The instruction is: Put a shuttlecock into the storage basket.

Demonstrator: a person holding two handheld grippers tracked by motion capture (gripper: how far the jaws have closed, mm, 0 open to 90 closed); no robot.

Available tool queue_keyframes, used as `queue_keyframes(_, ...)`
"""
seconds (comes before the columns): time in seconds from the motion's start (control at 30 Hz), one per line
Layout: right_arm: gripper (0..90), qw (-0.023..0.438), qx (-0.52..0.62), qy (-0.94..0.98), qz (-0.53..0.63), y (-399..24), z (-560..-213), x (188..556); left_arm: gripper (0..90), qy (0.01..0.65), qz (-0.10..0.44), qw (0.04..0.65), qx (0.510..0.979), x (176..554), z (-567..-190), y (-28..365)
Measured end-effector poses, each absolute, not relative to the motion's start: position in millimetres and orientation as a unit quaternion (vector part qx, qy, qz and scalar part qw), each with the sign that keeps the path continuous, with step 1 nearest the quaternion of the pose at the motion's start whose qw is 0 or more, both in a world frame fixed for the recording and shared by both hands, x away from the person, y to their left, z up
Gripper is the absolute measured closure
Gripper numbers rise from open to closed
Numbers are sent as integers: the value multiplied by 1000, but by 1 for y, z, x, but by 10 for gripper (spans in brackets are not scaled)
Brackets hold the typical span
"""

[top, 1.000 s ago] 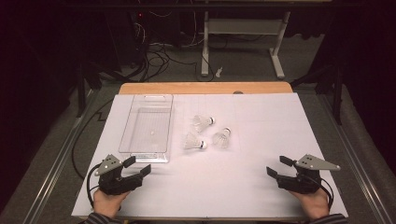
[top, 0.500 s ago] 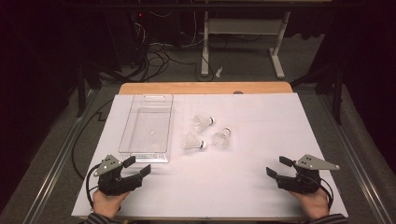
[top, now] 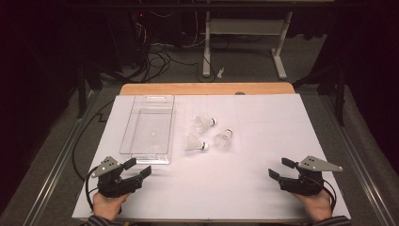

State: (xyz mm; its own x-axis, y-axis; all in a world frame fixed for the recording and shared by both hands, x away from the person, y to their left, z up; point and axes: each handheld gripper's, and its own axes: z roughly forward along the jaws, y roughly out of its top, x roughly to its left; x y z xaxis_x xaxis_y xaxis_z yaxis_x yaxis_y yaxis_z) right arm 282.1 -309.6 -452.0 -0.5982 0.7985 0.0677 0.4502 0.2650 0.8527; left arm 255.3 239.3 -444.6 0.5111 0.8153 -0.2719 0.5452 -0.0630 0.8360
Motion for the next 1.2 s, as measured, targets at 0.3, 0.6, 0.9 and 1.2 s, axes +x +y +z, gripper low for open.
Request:
queue_keyframes(0.3, 299, 192, 405, 773, 448, -310, -452, 283, 283, 465, 139, 496, 720, 254, -439, 233)
queue_keyframes(0.6, 299, 194, 404, 774, 447, -309, -452, 282, 284, 457, 142, 493, 726, 256, -432, 227)
queue_keyframes(0.9, 298, 194, 403, 774, 448, -309, -452, 282, 285, 453, 140, 493, 729, 259, -426, 221)
queue_keyframes(1.2, 298, 194, 402, 775, 447, -309, -453, 283, 294, 452, 136, 488, 734, 266, -423, 212)
